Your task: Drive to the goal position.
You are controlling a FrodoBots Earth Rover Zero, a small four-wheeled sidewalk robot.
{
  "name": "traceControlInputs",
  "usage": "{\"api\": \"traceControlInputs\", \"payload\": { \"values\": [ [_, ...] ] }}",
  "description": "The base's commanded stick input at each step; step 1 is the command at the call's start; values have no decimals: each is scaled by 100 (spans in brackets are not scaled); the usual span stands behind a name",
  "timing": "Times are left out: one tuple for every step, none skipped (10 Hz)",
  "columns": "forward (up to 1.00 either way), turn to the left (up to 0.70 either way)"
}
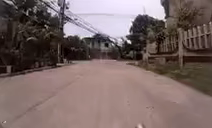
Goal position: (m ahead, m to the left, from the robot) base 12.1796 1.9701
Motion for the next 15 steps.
{"api": "traceControlInputs", "payload": {
  "values": [
    [100,3],
    [100,3],
    [100,3],
    [100,3],
    [100,3],
    [100,3],
    [100,3],
    [100,3],
    [100,3],
    [100,3],
    [100,3],
    [100,3],
    [100,3],
    [100,3],
    [100,3]
  ]
}}
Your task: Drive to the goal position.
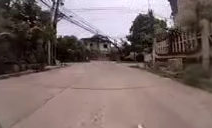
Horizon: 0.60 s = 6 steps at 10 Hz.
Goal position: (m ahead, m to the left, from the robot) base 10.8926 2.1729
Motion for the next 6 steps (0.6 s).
{"api": "traceControlInputs", "payload": {
  "values": [
    [100,3],
    [100,3],
    [100,3],
    [100,3],
    [100,3],
    [100,3]
  ]
}}
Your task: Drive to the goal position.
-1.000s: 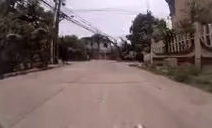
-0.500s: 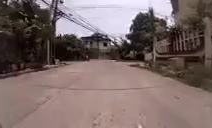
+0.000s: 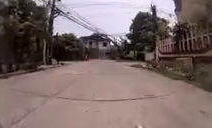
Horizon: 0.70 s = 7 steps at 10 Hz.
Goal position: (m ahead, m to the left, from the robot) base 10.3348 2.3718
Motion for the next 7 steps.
{"api": "traceControlInputs", "payload": {
  "values": [
    [100,3],
    [100,3],
    [100,3],
    [100,3],
    [100,3],
    [100,3],
    [100,3]
  ]
}}
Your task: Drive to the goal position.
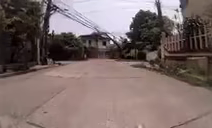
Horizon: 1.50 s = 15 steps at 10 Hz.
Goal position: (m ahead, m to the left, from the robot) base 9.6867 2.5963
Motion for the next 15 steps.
{"api": "traceControlInputs", "payload": {
  "values": [
    [100,3],
    [100,3],
    [100,3],
    [100,3],
    [100,3],
    [100,-5],
    [100,-33],
    [100,-22],
    [100,-6],
    [100,3],
    [100,3],
    [100,3],
    [100,3],
    [100,3],
    [100,3]
  ]
}}
